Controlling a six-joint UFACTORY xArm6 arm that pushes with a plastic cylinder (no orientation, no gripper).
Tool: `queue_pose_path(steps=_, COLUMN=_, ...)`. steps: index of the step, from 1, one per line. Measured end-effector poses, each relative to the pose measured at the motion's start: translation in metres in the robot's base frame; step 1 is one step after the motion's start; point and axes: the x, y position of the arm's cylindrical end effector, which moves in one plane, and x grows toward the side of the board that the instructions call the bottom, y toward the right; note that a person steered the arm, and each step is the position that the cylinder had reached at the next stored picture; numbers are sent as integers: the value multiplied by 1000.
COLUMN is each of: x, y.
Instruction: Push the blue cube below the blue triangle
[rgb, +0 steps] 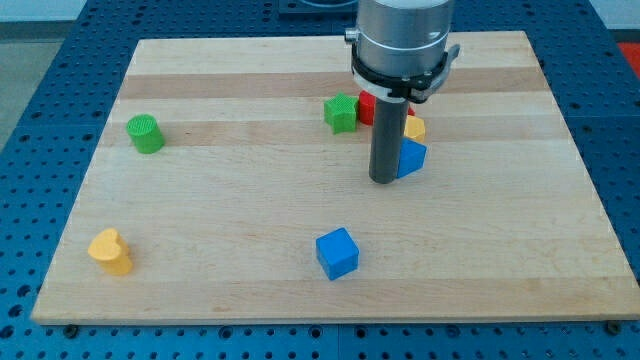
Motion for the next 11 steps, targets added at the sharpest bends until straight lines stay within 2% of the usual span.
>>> queue_pose_path(steps=1, x=0, y=0)
queue_pose_path(steps=2, x=18, y=0)
queue_pose_path(steps=6, x=159, y=-5)
queue_pose_path(steps=9, x=158, y=-48)
queue_pose_path(steps=11, x=127, y=-51)
